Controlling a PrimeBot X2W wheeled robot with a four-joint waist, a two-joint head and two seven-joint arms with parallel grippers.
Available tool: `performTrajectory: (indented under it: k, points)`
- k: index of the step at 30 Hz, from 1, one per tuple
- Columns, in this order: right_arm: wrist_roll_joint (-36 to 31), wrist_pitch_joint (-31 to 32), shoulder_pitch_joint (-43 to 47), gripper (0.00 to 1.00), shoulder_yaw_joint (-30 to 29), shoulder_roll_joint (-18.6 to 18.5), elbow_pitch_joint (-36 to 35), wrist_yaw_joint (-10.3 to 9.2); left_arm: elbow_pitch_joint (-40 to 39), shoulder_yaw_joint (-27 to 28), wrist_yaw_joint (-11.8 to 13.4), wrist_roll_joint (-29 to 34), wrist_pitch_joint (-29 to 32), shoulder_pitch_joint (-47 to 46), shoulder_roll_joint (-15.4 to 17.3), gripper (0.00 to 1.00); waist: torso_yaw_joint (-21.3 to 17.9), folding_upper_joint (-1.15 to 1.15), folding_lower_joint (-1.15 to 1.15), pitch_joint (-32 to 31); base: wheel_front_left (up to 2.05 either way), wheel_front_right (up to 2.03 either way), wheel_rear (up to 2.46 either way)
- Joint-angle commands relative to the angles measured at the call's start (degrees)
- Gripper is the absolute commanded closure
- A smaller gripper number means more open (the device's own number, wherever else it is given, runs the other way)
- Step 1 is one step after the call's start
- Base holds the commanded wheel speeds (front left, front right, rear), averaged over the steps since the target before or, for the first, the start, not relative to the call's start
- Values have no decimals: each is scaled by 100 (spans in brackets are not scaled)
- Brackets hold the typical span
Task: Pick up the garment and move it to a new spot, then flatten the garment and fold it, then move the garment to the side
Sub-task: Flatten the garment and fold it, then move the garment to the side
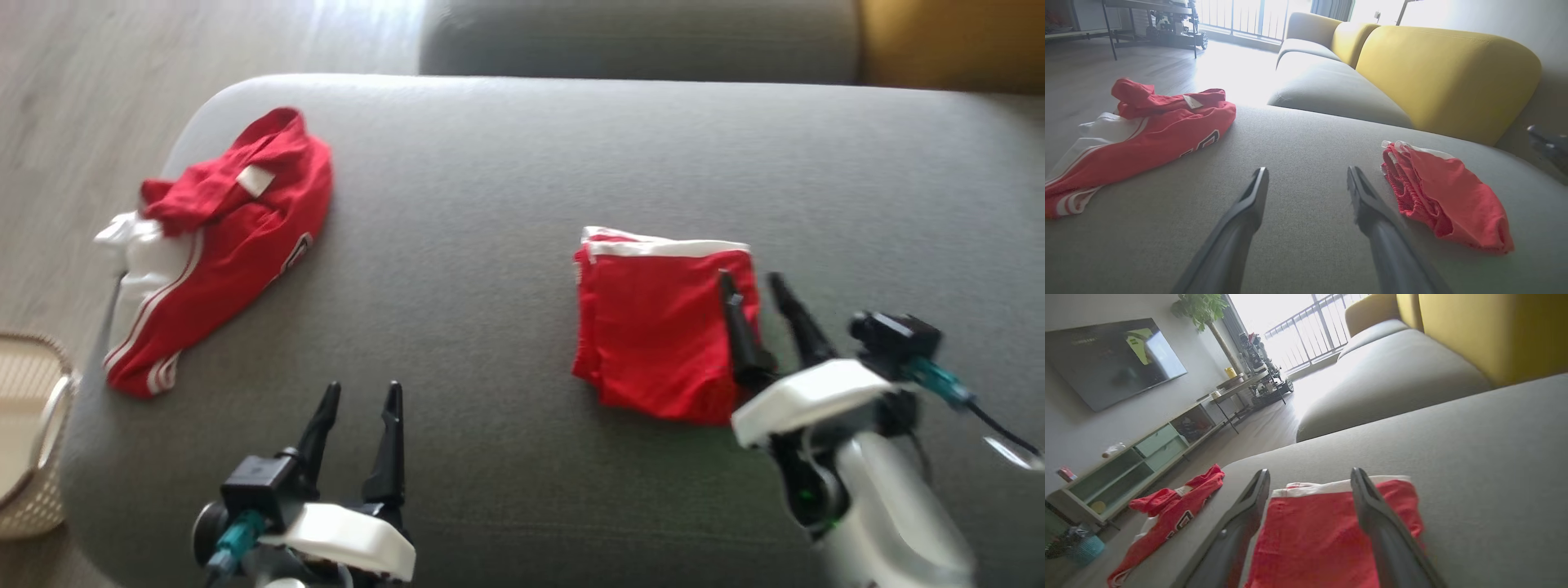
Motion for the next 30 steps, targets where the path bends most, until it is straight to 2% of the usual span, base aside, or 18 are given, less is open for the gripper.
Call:
performTrajectory:
  k: [1,6,10,14,30]
  points:
    - [-255,-53,-3,0,-14,-4,-291,-1,-228,243,57,-46,-70,-112,0,0,-146,0,0,-86,0,0,0]
    - [-1659,-53,489,0,-631,47,-1026,-1,-290,351,78,-41,-70,-99,0,0,-381,0,0,-109,0,0,0]
    - [-2107,-53,880,0,-881,109,-1585,-1,-322,409,85,-46,-70,-109,0,0,-495,0,0,-85,0,0,0]
    - [-2647,-53,1236,0,-945,126,-1831,-1,-234,401,55,-12,-70,-63,0,0,-541,0,0,-65,0,0,0]
    - [-2358,-53,1460,0,-1048,133,-2025,-1,-289,430,103,23,-70,67,0,0,-478,0,0,-56,0,0,0]
